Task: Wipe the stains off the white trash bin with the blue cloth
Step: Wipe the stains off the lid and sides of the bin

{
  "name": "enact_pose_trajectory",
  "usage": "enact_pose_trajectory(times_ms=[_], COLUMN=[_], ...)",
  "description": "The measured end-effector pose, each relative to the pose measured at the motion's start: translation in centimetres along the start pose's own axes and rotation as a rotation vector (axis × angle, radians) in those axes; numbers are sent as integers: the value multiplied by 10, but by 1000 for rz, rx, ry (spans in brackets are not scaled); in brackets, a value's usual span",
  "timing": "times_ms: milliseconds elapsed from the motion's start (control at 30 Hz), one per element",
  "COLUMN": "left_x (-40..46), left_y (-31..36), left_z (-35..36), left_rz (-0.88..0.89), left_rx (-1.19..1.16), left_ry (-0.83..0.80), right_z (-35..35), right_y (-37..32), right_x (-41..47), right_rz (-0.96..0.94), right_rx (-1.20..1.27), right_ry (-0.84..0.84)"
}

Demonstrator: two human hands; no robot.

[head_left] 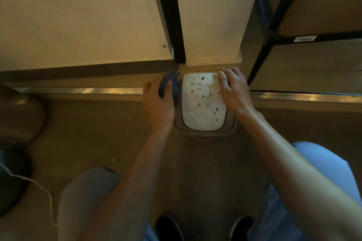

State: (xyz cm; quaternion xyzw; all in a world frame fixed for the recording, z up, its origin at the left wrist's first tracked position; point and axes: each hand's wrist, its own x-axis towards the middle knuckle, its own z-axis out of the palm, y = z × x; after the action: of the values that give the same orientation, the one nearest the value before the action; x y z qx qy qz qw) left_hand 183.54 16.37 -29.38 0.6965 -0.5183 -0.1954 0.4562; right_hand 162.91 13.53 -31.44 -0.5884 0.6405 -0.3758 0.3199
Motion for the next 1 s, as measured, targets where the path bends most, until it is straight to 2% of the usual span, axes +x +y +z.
enact_pose_trajectory(times_ms=[267, 467, 667, 800, 1000], left_x=[-56, -61, -65, -57, -50], left_y=[-19, -24, -17, -31, -50], left_z=[20, 35, 45, 47, 36], left_rz=[17, -60, -101, 2, 158], left_rx=[-20, -24, -130, 15, 59], left_ry=[-126, -159, -91, -29, -130], right_z=[5, 8, 7, 18, 23], right_y=[8, 5, 1, 4, 2], right_x=[-4, -4, 0, 3, 3], right_rz=[13, -3, 13, 30, 17], right_rx=[64, -10, -96, -115, -58], right_ry=[0, -24, -72, 6, 96])
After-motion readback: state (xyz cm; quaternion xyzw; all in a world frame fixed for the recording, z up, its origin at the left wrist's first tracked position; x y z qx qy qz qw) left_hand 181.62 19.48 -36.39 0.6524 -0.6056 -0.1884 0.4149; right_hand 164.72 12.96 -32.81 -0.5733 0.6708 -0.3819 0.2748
